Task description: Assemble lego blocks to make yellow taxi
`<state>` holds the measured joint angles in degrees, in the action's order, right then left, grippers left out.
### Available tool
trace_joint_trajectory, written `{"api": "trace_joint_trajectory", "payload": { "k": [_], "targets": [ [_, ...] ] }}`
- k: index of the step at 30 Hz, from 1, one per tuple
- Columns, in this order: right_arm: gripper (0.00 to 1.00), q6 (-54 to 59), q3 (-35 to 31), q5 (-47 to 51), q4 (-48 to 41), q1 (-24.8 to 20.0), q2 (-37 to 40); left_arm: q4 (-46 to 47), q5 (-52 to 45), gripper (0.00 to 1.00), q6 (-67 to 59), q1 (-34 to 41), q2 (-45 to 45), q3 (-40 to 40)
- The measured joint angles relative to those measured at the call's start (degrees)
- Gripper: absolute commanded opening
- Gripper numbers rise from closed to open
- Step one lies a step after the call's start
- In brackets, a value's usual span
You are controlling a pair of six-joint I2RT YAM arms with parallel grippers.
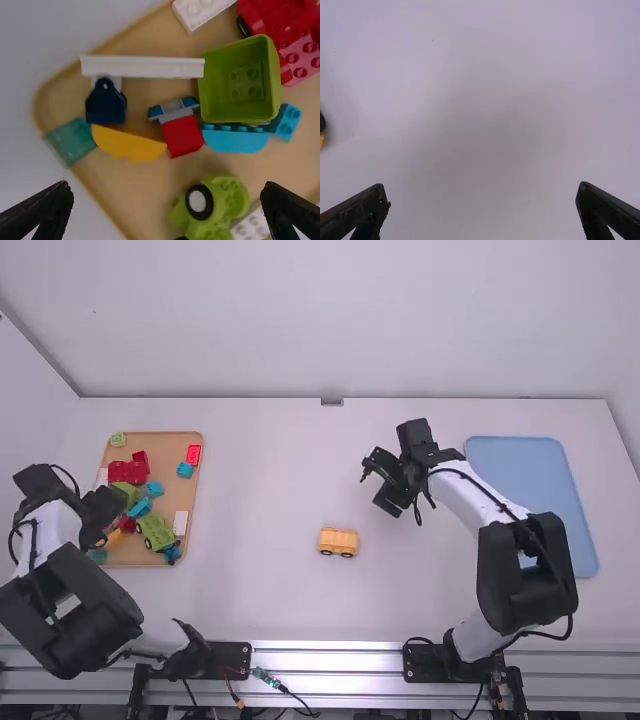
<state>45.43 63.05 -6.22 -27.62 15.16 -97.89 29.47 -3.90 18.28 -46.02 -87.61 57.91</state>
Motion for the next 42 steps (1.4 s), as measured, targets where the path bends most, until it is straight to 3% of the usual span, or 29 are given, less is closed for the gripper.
{"api": "trace_joint_trajectory", "payload": {
  "k": [6, 15, 24, 28, 32, 42],
  "targets": [
    [0.99, 0.02, 0.00, -0.02, 0.02, 0.00, 0.00, 1.81, -3.67, 0.99, 11.91, 0.11, -0.13, 0.00],
    [0.99, 0.07, 0.00, -0.02, 0.00, -0.02, 0.00, 3.78, -0.74, 0.99, 19.71, -0.17, -1.31, 0.52],
    [0.99, -0.24, 0.00, -0.04, -0.02, 0.00, 0.00, 11.47, 4.26, 0.99, 30.93, -0.22, -14.32, 10.25],
    [0.99, -0.22, 0.00, -0.02, -0.33, 0.00, 0.00, 13.31, 5.90, 0.91, 38.18, -0.22, -18.05, 12.22],
    [0.99, -0.11, 0.00, -0.04, -0.90, 0.00, 0.00, 12.24, 6.60, 0.80, 43.87, -0.22, -18.88, 12.20],
    [0.99, 0.02, 0.00, -0.02, -0.87, 0.00, 0.00, 5.40, 9.14, 0.83, 52.28, -0.22, -18.88, 6.32]
  ]
}}
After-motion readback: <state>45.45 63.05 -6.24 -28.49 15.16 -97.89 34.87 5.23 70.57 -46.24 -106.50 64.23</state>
